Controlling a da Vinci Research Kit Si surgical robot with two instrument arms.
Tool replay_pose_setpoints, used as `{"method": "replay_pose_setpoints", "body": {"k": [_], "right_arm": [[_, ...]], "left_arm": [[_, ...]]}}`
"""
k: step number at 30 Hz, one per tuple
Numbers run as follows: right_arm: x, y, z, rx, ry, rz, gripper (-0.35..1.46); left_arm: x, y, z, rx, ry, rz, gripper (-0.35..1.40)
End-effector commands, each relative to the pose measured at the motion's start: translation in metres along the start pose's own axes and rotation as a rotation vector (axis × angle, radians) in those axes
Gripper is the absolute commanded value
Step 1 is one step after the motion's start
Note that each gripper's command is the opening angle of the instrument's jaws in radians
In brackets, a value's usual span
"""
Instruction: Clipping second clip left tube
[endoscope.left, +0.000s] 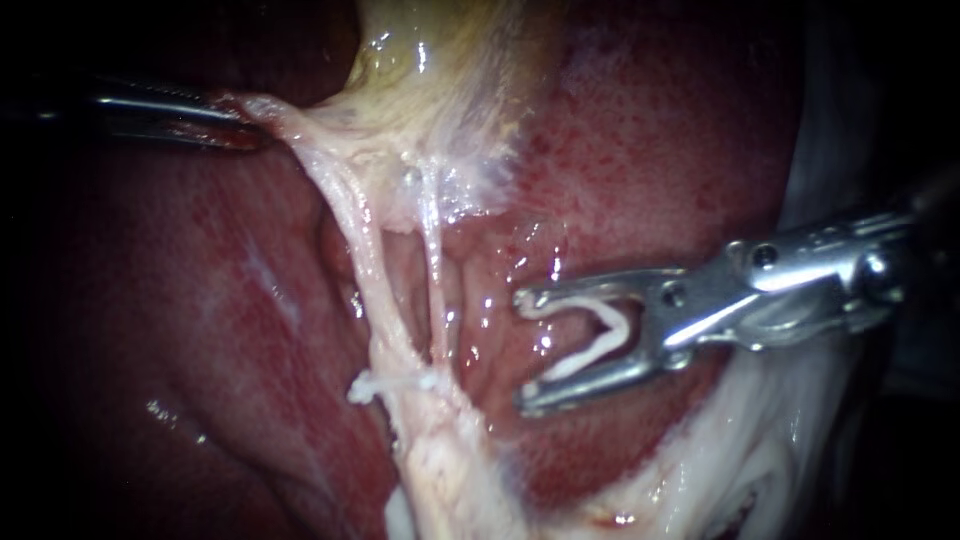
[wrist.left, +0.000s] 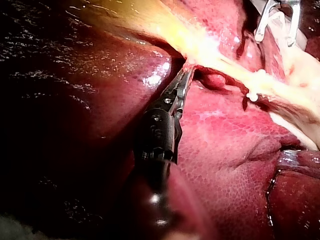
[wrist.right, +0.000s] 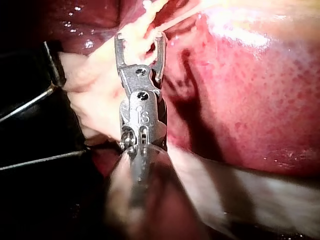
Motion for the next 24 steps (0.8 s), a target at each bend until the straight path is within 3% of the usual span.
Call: {"method": "replay_pose_setpoints", "body": {"k": [1,9,24], "right_arm": [[-0.0001,0.0001,0.0008,0.005,-0.003,0.016,0.5],[-0.0016,0.0018,0.0064,0.018,-0.005,0.103,0.5],[-0.0047,0.0046,0.0075,0.018,-0.002,0.214,0.5]], "left_arm": [[0.0,0.0,0.0,0.0,0.0,0.0,-0.35],[0.0,0.0,0.0001,0.001,0.0,0.0,-0.35],[-0.0001,0.0001,0.0003,0.003,0.0,0.001,-0.35]]}}
